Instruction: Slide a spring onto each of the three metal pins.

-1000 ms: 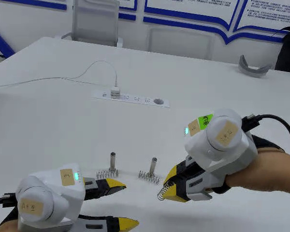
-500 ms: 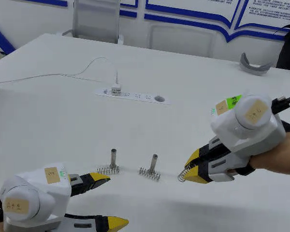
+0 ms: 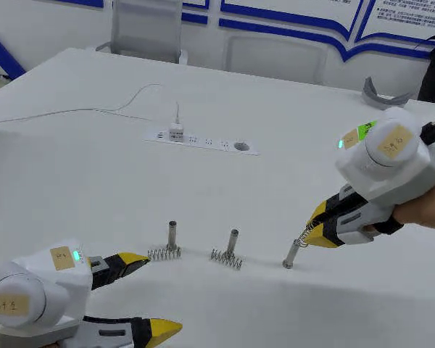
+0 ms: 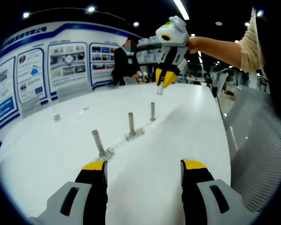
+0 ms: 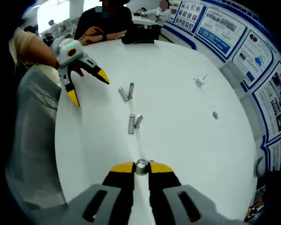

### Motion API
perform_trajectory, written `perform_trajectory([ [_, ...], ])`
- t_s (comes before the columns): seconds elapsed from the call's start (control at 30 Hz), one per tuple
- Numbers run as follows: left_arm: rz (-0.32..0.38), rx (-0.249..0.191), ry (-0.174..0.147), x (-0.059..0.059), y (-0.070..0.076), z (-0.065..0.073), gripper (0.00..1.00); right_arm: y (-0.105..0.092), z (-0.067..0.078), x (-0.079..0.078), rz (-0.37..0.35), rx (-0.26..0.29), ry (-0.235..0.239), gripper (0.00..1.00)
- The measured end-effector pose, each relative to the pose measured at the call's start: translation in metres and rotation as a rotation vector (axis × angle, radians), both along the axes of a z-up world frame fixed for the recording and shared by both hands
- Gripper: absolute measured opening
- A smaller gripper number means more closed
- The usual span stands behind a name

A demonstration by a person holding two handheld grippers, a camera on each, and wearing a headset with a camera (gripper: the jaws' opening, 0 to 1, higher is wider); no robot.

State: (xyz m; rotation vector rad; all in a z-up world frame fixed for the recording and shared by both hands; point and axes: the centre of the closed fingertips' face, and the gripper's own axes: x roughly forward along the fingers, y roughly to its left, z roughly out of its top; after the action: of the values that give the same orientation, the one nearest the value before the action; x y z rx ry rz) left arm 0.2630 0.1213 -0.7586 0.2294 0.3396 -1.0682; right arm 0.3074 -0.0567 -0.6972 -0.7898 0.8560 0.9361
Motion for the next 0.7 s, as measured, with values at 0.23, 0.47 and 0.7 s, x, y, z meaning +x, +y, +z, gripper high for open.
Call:
perform_trajectory([
  [0.23, 0.009, -0.002, 0.005, 0.0, 0.003, 0.0, 0.65, -0.007, -0.012, 0.014, -0.026, -0.02, 0.029, 0.12],
  [0.47, 0.017, -0.007, 0.009, 0.002, 0.005, 0.0, 0.65, -0.01, -0.022, 0.017, -0.041, -0.016, 0.063, 0.12],
  [0.7, 0.021, -0.009, 0.015, 0.002, 0.006, -0.002, 0.64, -0.009, -0.026, 0.018, -0.042, -0.011, 0.081, 0.12],
])
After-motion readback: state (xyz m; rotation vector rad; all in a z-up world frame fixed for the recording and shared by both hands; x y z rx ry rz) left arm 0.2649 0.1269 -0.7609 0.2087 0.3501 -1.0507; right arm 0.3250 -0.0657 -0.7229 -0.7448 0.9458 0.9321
